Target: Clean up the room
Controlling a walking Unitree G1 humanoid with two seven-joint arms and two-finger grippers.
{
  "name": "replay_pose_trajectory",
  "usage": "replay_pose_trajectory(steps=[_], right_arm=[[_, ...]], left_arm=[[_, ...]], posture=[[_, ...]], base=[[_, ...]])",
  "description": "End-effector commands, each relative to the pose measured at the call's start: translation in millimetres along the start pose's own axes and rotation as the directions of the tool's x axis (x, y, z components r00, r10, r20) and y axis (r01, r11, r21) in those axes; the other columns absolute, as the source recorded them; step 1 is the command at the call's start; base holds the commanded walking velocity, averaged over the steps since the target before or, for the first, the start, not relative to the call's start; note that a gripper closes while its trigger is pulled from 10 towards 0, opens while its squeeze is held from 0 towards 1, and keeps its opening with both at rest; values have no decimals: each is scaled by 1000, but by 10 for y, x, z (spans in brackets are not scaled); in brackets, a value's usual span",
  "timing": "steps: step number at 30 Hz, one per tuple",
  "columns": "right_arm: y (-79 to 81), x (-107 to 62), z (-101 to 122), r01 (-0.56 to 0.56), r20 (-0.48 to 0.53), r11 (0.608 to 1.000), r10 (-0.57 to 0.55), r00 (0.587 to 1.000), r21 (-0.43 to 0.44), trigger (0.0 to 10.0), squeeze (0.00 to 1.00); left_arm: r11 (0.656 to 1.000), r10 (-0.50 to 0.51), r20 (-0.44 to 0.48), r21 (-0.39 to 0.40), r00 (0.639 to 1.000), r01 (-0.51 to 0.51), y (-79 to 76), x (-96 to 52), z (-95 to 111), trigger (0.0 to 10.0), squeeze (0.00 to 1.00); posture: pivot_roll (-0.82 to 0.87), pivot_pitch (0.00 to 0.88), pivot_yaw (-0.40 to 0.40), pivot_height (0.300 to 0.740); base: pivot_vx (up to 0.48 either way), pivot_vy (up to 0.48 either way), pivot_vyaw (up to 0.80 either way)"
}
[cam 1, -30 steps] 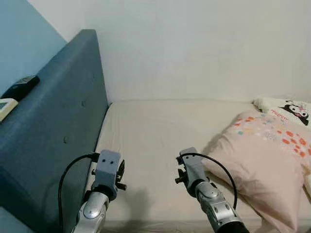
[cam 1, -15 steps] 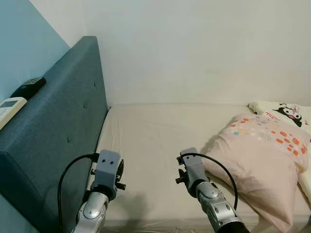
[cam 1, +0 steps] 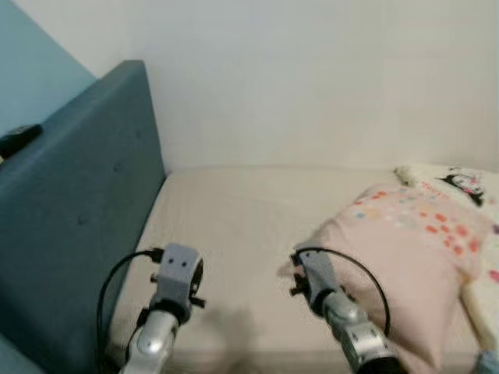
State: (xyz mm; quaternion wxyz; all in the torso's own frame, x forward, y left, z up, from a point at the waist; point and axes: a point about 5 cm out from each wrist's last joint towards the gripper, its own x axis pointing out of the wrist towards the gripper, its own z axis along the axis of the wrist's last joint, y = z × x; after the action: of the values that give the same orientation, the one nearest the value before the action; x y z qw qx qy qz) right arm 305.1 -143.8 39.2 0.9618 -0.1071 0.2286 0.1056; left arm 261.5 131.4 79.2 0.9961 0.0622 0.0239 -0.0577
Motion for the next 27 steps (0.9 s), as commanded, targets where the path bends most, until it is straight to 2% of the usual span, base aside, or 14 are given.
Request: replay_pose_trajectory(steps=[1, 13, 17, 25, 27], right_arm=[[0, -6, -43, -1, -13, 1000, 1, 1000, -10, 10000, 0], [-19, -11, -54, 4, -15, 1000, -4, 1000, -10, 10000, 0], [-19, -10, -52, 6, -13, 1000, -6, 1000, -9, 10000, 0], [-11, -9, -48, 5, -9, 1000, -5, 1000, -7, 10000, 0], [-12, -10, -48, 6, -9, 1000, -6, 1000, -8, 10000, 0]], left_arm=[[1000, -3, -2, 10, 1000, 3, -4, -4, -7, 10000, 0], [1000, 0, -1, 8, 1000, 0, -2, 1, -6, 10000, 0], [999, -21, -44, 30, 999, 22, -15, 22, -42, 10000, 0], [1000, -13, -41, 15, 999, 13, -14, 27, -45, 10000, 0], [1000, -9, -27, 24, 1000, 10, -16, 29, -30, 10000, 0]], posture=[[58, 19, -53, 740], [55, 21, -50, 740], [55, 21, -50, 740], [56, 22, -48, 740], [57, 22, -49, 740]], base=[[0, -458, 0], [0, -456, 0], [0, 0, 0], [0, 475, 0], [0, 0, 0]])
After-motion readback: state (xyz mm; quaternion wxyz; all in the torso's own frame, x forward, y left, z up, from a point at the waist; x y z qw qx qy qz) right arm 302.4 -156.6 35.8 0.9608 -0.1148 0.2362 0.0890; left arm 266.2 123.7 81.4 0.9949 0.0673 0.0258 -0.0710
